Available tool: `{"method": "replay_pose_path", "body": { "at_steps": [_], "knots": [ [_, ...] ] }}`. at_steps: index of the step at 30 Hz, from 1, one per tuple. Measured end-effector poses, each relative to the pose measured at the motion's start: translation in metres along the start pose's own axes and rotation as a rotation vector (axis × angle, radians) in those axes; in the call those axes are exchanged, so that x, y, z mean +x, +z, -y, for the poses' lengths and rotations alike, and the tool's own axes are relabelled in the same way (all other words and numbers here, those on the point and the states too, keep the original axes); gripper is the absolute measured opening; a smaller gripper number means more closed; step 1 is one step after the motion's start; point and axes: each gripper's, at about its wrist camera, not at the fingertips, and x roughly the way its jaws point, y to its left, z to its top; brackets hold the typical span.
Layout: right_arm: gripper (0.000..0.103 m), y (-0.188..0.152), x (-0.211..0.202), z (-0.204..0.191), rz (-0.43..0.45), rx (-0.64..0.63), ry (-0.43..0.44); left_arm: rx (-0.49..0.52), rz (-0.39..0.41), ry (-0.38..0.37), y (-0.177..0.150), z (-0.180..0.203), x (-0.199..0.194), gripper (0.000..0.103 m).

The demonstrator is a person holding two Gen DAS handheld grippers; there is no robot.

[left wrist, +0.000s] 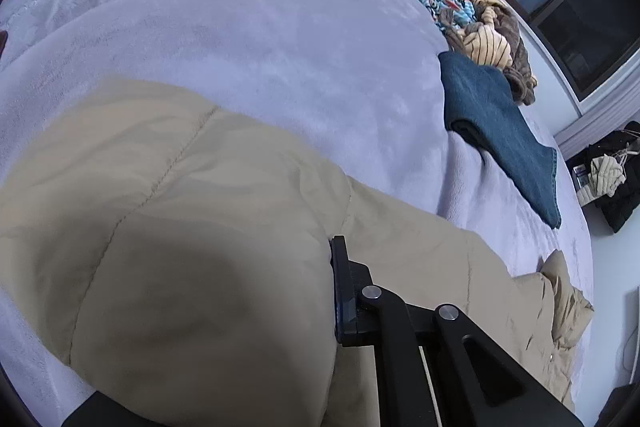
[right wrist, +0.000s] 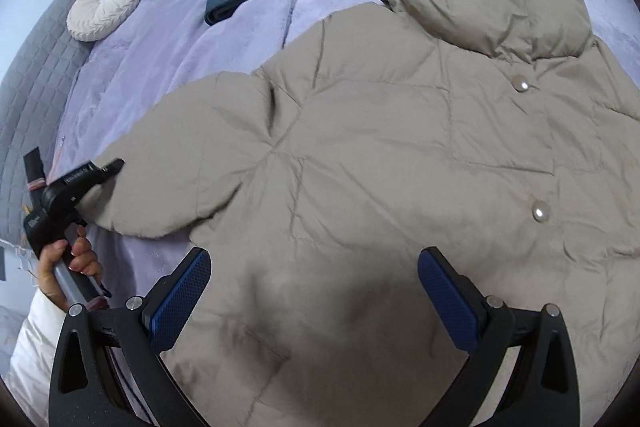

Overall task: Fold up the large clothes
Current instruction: 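Grasp the sleeve cuff with the left tool and fold it across the body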

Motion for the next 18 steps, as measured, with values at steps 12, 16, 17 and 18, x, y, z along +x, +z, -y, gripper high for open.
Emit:
{"method": "replay_pose_path", "body": {
  "at_steps": [12, 16, 17, 18],
  "knots": [
    [0.008, 0.023, 0.091, -0.028, -0.049, 0.153, 0.284, 0.423, 0.235, -0.067, -0.005, 0.099, -0.108, 0.011],
    [0.008, 0.015, 0.115, -0.034, -0.076, 0.131, 0.249, 0.530, 0.220, -0.170, -0.024, 0.153, -0.117, 0.011],
    [0.008, 0.015, 0.115, -0.036, -0.082, 0.129, 0.253, 0.556, 0.218, -0.195, -0.031, 0.169, -0.118, 0.011],
    [0.008, 0.015, 0.113, -0.036, -0.090, 0.128, 0.262, 0.582, 0.212, -0.226, -0.038, 0.186, -0.119, 0.011]
  ]
}}
